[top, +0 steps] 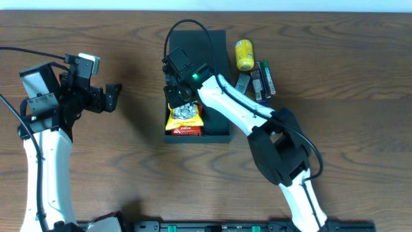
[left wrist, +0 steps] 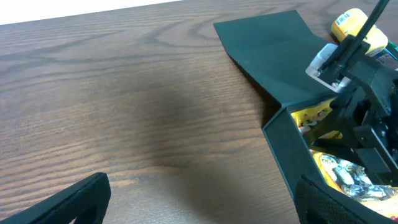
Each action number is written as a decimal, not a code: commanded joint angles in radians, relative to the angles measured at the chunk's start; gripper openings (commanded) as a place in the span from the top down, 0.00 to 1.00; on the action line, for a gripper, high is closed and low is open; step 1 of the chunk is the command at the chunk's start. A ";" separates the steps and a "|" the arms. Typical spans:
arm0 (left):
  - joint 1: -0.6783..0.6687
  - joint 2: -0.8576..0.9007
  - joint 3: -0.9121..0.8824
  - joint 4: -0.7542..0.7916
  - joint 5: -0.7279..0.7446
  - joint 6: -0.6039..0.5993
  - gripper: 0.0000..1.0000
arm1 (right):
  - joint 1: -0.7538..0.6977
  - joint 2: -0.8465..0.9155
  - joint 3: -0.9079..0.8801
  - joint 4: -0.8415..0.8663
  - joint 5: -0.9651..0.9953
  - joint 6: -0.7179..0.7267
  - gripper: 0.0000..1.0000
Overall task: Pack container
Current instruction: 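Push the HACKS bag down into the box with the right gripper, then release the HACKS bag and withdraw the right gripper from the box, then move the right gripper to the yellow bottle and grasp it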
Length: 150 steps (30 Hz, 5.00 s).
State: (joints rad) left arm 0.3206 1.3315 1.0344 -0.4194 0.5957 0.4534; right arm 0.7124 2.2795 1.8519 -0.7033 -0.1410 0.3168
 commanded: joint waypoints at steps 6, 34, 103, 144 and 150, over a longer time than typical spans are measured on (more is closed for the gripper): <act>0.006 0.003 0.025 -0.003 0.007 0.018 0.05 | 0.004 0.024 0.000 0.021 -0.038 0.005 0.98; -0.179 0.003 0.025 -0.002 0.048 0.019 0.05 | -0.106 -0.232 -0.009 -0.382 0.002 -0.109 0.99; -0.217 0.003 0.025 -0.041 0.023 0.018 0.05 | -0.523 0.061 0.343 -0.249 -0.019 -0.158 0.39; -0.217 0.003 0.025 -0.044 -0.003 0.014 0.05 | -0.465 0.341 0.525 -0.227 0.118 -0.172 0.31; -0.217 0.003 0.025 -0.044 -0.003 0.014 0.05 | -0.467 0.354 0.525 -0.221 0.118 -0.172 0.34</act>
State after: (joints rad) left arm 0.1062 1.3315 1.0348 -0.4637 0.5980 0.4713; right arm 0.2474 2.6007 2.3573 -0.9257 -0.0296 0.1482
